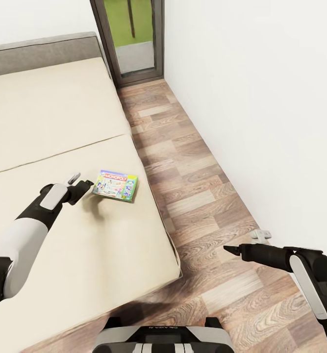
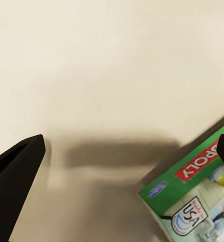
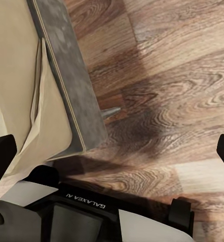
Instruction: Put all the toys in the child's room - the three board games (two on the bed and one on the table), the two jigsaw puzzles on the table, and the tennis ball on the table - inside the toy box on the table in the child's room.
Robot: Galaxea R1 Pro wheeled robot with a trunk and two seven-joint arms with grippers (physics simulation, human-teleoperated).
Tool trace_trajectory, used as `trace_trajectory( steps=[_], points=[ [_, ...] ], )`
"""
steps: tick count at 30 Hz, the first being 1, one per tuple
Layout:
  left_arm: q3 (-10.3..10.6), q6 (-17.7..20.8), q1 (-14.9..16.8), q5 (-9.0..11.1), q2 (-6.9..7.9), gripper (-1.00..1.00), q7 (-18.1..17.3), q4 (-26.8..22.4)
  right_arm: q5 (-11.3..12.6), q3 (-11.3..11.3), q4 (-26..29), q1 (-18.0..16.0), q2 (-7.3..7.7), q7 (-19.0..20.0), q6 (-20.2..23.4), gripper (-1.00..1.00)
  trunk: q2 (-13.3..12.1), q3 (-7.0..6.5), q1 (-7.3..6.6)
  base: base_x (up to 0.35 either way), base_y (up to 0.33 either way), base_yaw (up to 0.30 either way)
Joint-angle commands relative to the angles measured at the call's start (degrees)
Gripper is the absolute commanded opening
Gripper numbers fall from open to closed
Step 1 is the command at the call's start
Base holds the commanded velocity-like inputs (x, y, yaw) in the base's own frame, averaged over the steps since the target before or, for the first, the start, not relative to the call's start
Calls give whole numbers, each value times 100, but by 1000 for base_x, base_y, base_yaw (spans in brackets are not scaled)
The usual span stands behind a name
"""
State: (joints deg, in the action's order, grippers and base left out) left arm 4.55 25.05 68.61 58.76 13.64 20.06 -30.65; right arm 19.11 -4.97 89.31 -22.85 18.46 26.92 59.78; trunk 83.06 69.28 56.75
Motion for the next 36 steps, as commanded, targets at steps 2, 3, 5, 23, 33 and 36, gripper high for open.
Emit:
trace_trajectory(
  steps=[2,3,5,23,33,36],
  points=[
    [48,-9,0,53,9,100,42,-5,-48,-9,5,-2,0,59,22,100,2,5,198,0,0,-89],
    [49,-9,1,52,7,100,42,-6,-48,-10,5,-2,0,59,22,100,2,5,198,0,0,-138],
    [50,-9,1,53,5,100,42,-7,-48,-9,6,-1,0,59,22,100,2,5,198,0,0,-151],
    [64,-9,-4,70,-46,100,47,-151,-47,-8,8,0,0,56,22,100,2,6,198,0,0,-225],
    [75,-4,-40,73,-74,100,95,-561,-47,-7,8,0,0,58,22,100,2,6,198,0,0,-89],
    [78,-2,-49,73,-77,100,104,-636,-47,-9,8,0,0,57,22,100,2,6,198,0,0,-28]
  ],
)
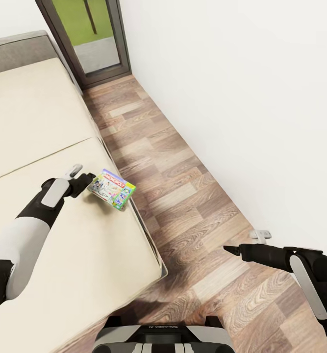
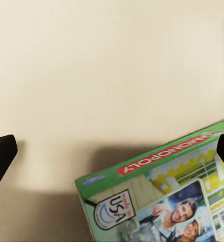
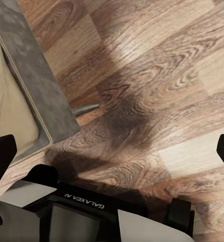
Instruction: Put all the toys in the child's room - the three board games (two on the bed and one on the table), the two jigsaw puzzles on the table, and the tennis ball on the table - inside the toy box on the table in the child's room.
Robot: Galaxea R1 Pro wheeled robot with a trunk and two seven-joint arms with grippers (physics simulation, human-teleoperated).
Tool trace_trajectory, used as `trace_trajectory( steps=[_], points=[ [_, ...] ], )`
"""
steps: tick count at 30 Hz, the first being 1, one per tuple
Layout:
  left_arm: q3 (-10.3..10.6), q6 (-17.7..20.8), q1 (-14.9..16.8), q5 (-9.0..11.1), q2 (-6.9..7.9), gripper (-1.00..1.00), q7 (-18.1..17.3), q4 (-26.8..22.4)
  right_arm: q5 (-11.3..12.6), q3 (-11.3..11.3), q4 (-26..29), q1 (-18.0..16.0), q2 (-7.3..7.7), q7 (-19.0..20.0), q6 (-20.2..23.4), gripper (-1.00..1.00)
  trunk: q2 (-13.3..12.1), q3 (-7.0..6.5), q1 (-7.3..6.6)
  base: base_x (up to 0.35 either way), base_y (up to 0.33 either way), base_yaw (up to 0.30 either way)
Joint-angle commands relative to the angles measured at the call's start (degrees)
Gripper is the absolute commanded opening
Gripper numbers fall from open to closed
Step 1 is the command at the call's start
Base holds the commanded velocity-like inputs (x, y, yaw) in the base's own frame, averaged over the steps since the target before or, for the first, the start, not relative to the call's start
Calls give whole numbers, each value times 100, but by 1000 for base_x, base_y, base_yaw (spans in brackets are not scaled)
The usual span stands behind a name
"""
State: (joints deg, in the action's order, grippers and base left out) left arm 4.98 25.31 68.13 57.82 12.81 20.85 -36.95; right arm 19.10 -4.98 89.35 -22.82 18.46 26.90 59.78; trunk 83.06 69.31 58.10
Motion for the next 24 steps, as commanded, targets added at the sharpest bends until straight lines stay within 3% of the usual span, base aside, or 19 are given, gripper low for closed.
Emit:
trace_trajectory(
  steps=[1,24],
  points=[
    [35,-28,-1,167,6,100,24,-6,-47,-7,3,-3,0,58,22,100,2,4,63,0,0,-22],
    [18,-26,-48,168,22,100,-27,-96,-47,0,3,4,-6,55,22,100,2,4,63,0,0,-5]
  ],
)
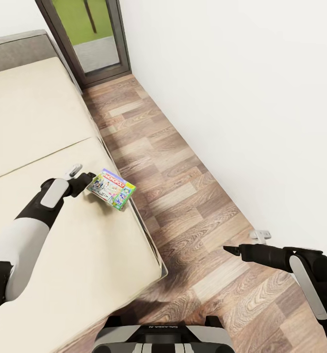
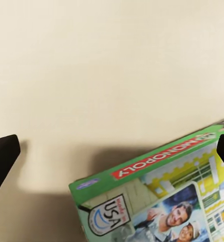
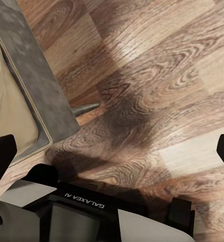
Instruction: Put all the toys in the child's room - the three board games (two on the bed and one on the table), the two jigsaw puzzles on the table, and the tennis ball on the table - inside the toy box on the table in the child's room.
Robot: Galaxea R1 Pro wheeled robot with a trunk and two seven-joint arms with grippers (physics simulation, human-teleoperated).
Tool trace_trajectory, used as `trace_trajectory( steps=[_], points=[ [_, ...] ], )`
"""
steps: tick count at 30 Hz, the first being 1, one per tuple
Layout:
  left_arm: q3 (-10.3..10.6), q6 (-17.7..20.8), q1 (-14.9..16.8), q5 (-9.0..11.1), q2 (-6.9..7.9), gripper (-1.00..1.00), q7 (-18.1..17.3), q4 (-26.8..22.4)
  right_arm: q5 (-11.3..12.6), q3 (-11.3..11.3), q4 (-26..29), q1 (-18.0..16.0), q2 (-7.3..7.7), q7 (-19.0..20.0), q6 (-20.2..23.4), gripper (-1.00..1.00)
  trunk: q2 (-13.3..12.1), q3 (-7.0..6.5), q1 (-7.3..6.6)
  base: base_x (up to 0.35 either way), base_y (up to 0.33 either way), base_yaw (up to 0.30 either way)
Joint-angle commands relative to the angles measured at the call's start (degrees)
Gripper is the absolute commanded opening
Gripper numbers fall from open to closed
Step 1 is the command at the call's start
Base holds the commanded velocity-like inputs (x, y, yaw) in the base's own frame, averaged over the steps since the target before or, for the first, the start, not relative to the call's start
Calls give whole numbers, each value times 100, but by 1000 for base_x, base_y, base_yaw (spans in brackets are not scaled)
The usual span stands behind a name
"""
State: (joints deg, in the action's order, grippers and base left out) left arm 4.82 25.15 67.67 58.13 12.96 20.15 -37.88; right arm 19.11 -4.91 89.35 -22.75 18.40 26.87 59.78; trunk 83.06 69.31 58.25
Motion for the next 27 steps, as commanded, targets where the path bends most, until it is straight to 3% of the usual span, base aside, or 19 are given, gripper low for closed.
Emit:
trace_trajectory(
  steps=[1,14,19,21,25,27],
  points=[
    [27,-10,-23,137,15,100,42,-5,-47,-8,3,-3,-1,58,22,100,2,4,48,0,0,0],
    [-30,-10,-194,135,130,100,32,-11,-47,-3,3,20,-3,58,22,100,2,4,48,0,0,0],
    [-69,13,-297,169,335,100,39,-163,-47,-2,1,51,-3,58,22,100,2,4,48,0,0,0],
    [-155,43,-389,199,461,100,48,-342,-47,-2,-2,64,-6,57,22,100,2,4,48,0,0,0],
    [-313,83,-513,242,566,100,63,-565,-47,2,0,74,-8,57,22,100,2,4,48,0,0,0],
    [-529,157,-652,278,638,100,78,-774,-47,4,-2,83,-18,56,22,100,2,4,48,0,0,0]
  ],
)
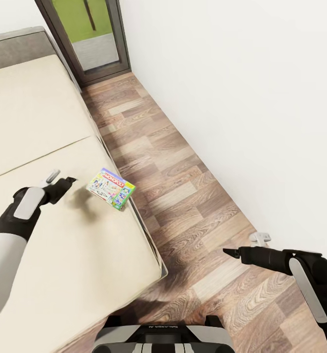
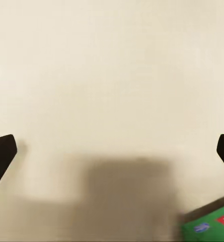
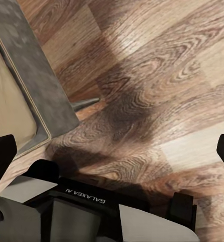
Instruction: Put all the toys in the child's room - the three board games (two on the bed and one on the table), the two jigsaw puzzles on the table, and the tennis ball on the table - inside the toy box on the table in the child's room.
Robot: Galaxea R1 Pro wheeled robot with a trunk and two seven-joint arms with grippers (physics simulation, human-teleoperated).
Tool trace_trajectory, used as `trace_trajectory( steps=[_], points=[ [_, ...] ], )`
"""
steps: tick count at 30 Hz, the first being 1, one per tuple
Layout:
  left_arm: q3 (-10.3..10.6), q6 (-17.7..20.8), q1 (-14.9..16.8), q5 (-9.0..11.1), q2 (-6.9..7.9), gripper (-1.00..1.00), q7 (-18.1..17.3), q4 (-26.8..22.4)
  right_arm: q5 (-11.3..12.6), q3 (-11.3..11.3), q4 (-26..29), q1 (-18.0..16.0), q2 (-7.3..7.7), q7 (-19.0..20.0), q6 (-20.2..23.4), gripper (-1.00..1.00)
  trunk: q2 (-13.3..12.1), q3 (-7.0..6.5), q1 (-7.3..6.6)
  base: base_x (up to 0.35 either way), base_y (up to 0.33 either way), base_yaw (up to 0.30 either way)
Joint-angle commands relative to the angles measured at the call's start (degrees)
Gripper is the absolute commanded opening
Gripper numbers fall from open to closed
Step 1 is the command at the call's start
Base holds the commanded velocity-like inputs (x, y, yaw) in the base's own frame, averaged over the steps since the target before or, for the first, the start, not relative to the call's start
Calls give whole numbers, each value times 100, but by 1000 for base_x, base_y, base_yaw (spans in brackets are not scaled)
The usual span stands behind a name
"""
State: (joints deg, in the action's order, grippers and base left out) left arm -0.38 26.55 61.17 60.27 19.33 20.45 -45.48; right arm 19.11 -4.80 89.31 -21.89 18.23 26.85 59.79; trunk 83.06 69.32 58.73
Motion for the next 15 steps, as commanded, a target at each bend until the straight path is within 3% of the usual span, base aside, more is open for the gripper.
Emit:
trace_trajectory(
  steps=[1,10,15],
  points=[
    [-8,18,-2,65,1,100,48,-14,-48,-7,3,-3,0,58,21,100,2,3,0,0,0,0],
    [-646,240,-320,105,158,100,66,-400,-48,-4,3,46,-28,58,21,100,2,3,0,0,0,0],
    [-810,298,-454,114,245,100,70,-629,-51,-4,1,83,-33,58,21,100,2,3,0,0,0,0]
  ],
)
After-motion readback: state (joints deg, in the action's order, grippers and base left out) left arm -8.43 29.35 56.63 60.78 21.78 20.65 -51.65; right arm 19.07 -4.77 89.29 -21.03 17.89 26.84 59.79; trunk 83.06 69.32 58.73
